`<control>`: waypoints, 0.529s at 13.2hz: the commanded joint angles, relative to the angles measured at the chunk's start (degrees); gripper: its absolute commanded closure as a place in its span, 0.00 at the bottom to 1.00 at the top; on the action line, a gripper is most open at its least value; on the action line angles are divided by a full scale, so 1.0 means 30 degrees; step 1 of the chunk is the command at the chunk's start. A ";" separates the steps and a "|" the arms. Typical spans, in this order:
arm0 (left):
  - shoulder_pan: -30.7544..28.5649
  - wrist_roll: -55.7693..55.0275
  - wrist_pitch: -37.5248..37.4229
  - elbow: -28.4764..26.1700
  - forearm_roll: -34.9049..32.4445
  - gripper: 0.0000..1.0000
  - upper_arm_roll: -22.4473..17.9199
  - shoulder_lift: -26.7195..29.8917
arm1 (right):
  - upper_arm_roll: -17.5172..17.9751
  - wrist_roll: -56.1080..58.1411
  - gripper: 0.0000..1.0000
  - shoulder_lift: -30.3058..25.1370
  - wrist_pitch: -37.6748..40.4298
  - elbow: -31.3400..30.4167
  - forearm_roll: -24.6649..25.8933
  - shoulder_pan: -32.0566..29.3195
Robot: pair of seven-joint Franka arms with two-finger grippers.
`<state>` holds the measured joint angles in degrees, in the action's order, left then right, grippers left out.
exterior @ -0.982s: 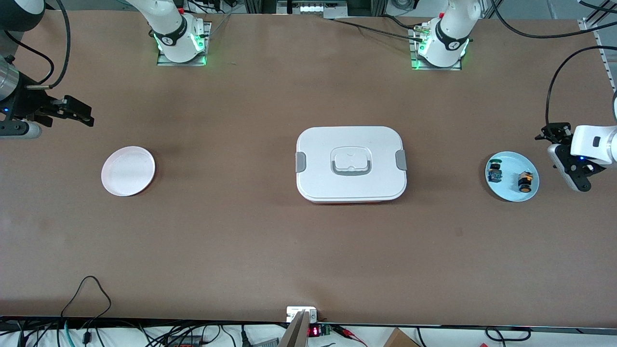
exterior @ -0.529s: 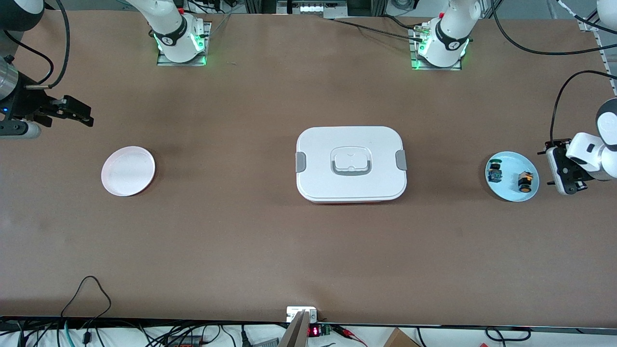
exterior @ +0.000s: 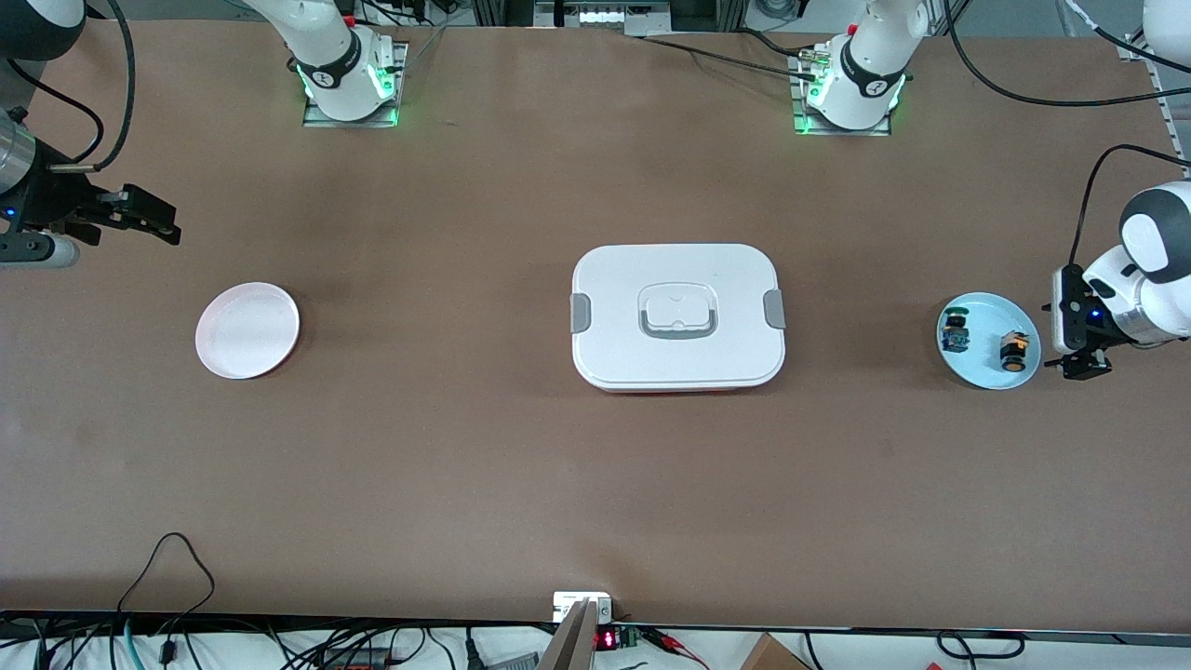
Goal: Transfer orange switch to right arm and place
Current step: 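Lower the left gripper and grasp the orange switch in the dish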
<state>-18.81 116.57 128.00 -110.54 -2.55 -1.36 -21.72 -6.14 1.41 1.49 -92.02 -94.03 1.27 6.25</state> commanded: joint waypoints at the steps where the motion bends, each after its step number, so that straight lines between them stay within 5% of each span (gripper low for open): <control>1: -0.0902 0.1776 0.2091 -0.1354 -0.0028 0.00 0.0279 0.0094 | -0.0032 -0.0263 0.00 0.0117 0.0380 0.0434 -0.0041 -0.0003; 7: -0.1491 0.2100 0.3938 -0.1414 0.0704 0.00 0.0484 -0.1341 | -0.0032 -0.0234 0.00 0.0117 0.0380 0.0434 -0.0041 -0.0003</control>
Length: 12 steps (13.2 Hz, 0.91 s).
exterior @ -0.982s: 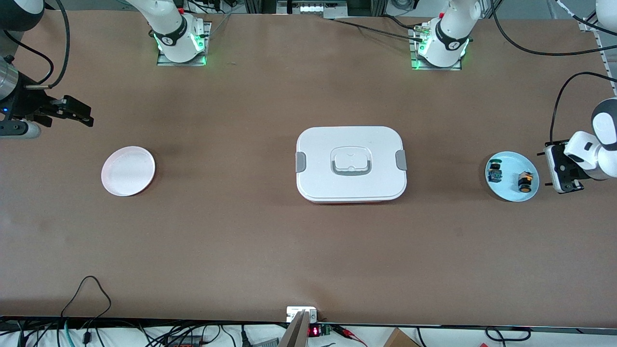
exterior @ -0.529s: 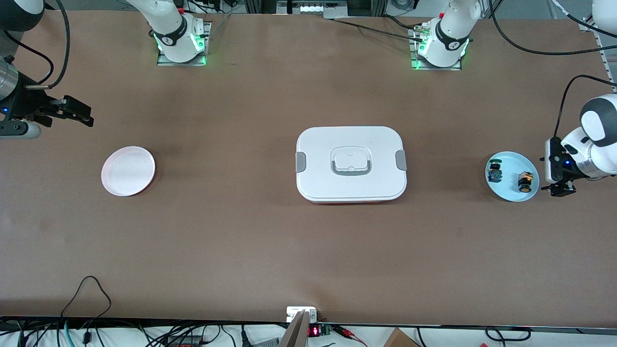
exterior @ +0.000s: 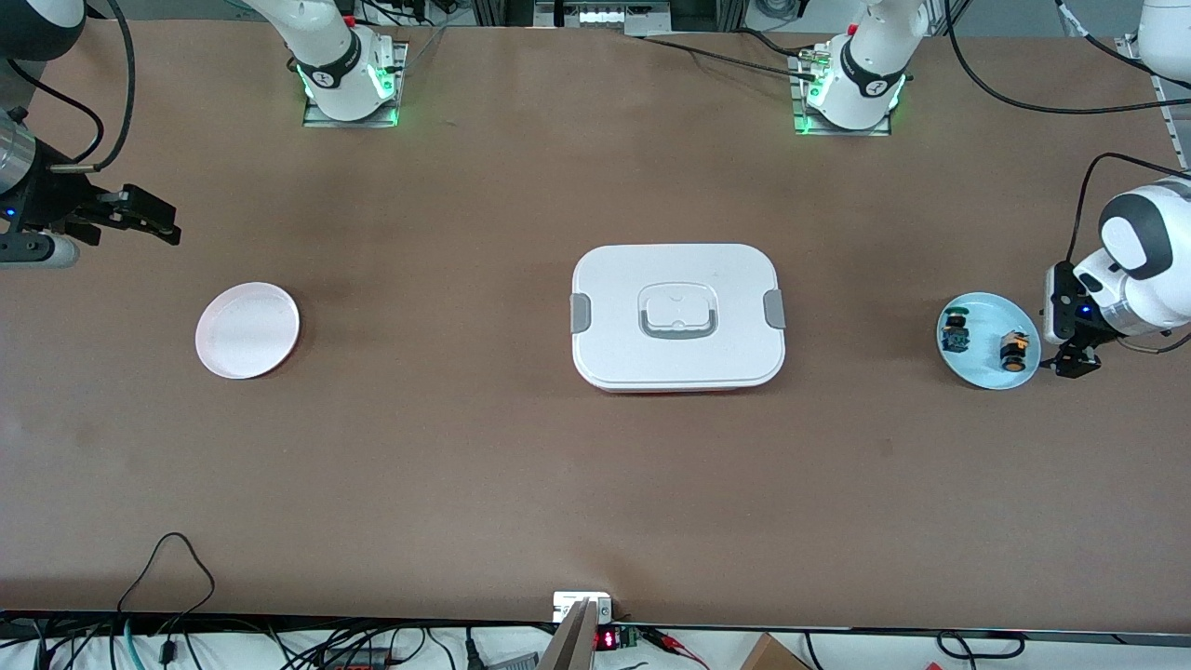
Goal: Transfer orange switch to right arm and place
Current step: 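Lower the left gripper and grasp the orange switch in the dish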
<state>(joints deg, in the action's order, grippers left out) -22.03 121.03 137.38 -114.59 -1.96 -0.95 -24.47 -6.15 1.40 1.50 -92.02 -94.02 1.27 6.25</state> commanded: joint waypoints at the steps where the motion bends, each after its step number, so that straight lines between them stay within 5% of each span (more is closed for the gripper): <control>1: -0.0508 0.0759 0.1252 -0.0038 0.0507 0.00 0.0520 -0.0747 | -0.0002 -0.0233 0.00 0.0114 0.0380 0.0433 -0.0041 -0.0002; 6: -0.1970 0.0789 0.2018 -0.0038 0.0507 0.00 0.2099 -0.1482 | -0.0001 -0.0322 0.00 0.0231 0.0380 0.0433 -0.0070 -0.0002; 12: -0.2267 0.0789 0.2429 -0.0037 0.0507 0.00 0.2250 -0.2127 | -0.0030 -0.0351 0.00 0.0260 0.0321 0.0433 -0.0129 -0.0002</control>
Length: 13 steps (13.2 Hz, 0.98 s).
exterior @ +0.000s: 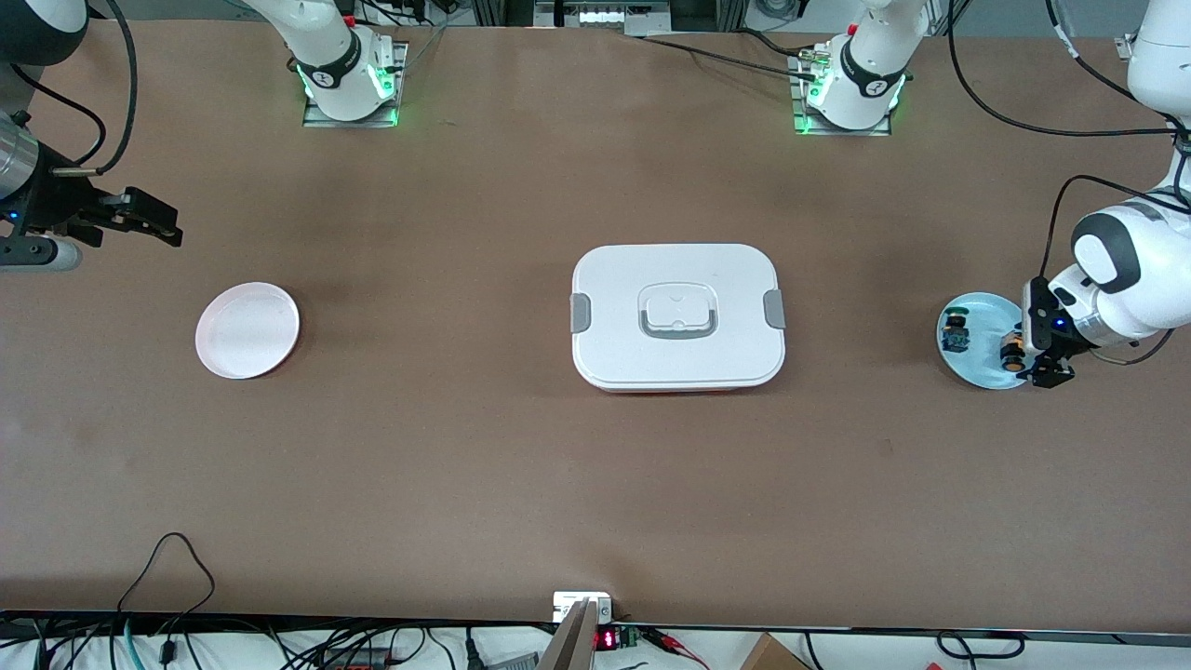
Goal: Transfer orange switch to right arm and place
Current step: 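Lower the left gripper and grasp the orange switch in the dish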
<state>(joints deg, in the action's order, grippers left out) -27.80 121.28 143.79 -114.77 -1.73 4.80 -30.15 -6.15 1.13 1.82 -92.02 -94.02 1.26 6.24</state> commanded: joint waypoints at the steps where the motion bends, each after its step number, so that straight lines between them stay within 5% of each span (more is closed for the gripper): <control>1: -0.0343 0.0705 0.0438 0.0023 0.0431 0.00 0.0391 -0.0261 | -0.0031 -0.0261 0.00 0.0156 0.0321 0.0433 -0.0099 -0.0001; 10: -0.1163 0.1496 0.0674 0.0199 0.0431 0.40 0.1182 -0.0466 | -0.0001 -0.0173 0.00 0.0303 0.0409 0.0608 -0.0040 -0.0001; 13: -0.1163 0.1467 0.0674 0.0287 0.0431 0.89 0.1182 -0.0554 | -0.0030 -0.0173 0.00 0.0332 0.0438 0.0638 -0.0040 -0.0030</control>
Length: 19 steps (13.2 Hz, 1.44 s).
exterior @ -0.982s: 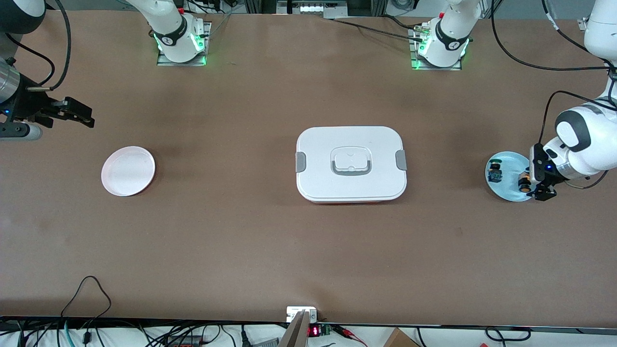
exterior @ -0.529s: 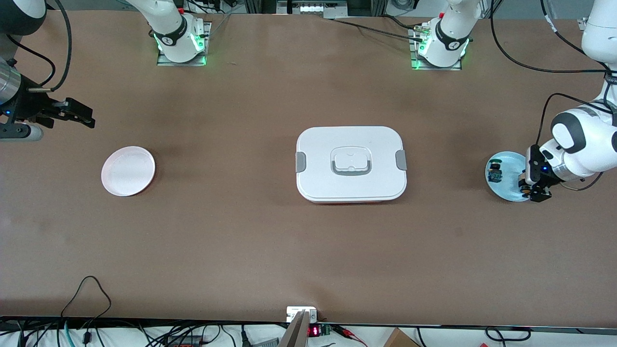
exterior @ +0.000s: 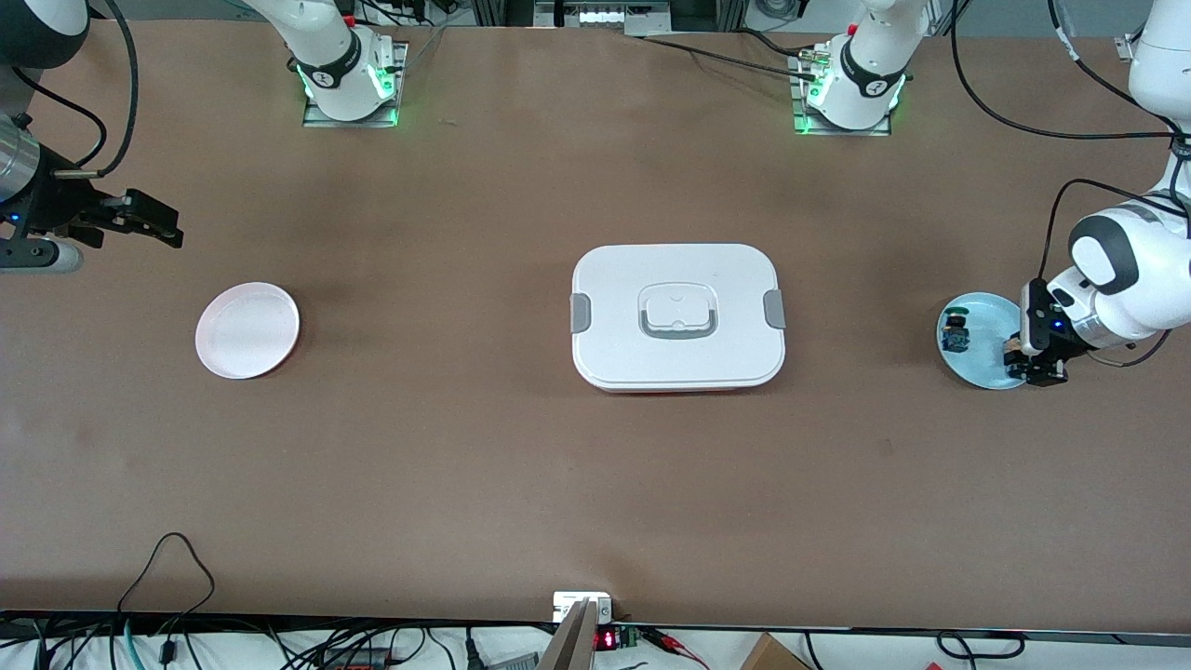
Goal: Transfer orange switch to right arm and place
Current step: 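Lower the left gripper and grasp the orange switch in the dish, then lift the orange switch with the left gripper and carry it over the box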
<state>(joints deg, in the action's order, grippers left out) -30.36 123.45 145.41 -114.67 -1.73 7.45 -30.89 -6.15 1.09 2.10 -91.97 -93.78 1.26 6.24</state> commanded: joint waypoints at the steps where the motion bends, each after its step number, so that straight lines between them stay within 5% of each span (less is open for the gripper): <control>1: -0.0339 0.0685 -0.0013 0.0341 0.0488 1.00 0.0385 -0.0281 | -0.0002 -0.0158 0.00 0.0324 0.0423 0.0557 -0.0041 -0.0030; 7: -0.0310 0.0743 -0.8524 0.4785 0.3941 1.00 0.0884 -0.0105 | -0.0031 -0.0157 0.00 0.0295 0.0423 0.0616 -0.0275 -0.0001; 11: 0.0128 0.0160 -1.5496 0.8070 0.8941 1.00 0.1702 -0.0163 | 0.0057 -0.0334 0.00 0.0325 0.0393 0.0616 -0.0070 0.0088; 14: 0.1411 -0.2095 -2.0186 0.8516 1.2895 1.00 0.1910 -0.0717 | -0.0001 -0.0158 0.00 0.0325 0.0423 0.0586 -0.0129 -0.0001; 19: 0.6331 -0.3675 -2.0292 0.8369 2.1628 1.00 0.1997 -0.1043 | -0.0119 -0.0246 0.00 0.0178 0.0510 0.0586 -0.0333 -0.0090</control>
<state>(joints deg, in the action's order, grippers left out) -15.23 115.02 84.03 -90.79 57.31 13.85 -33.83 -6.57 0.86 2.45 -91.83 -93.39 1.21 5.97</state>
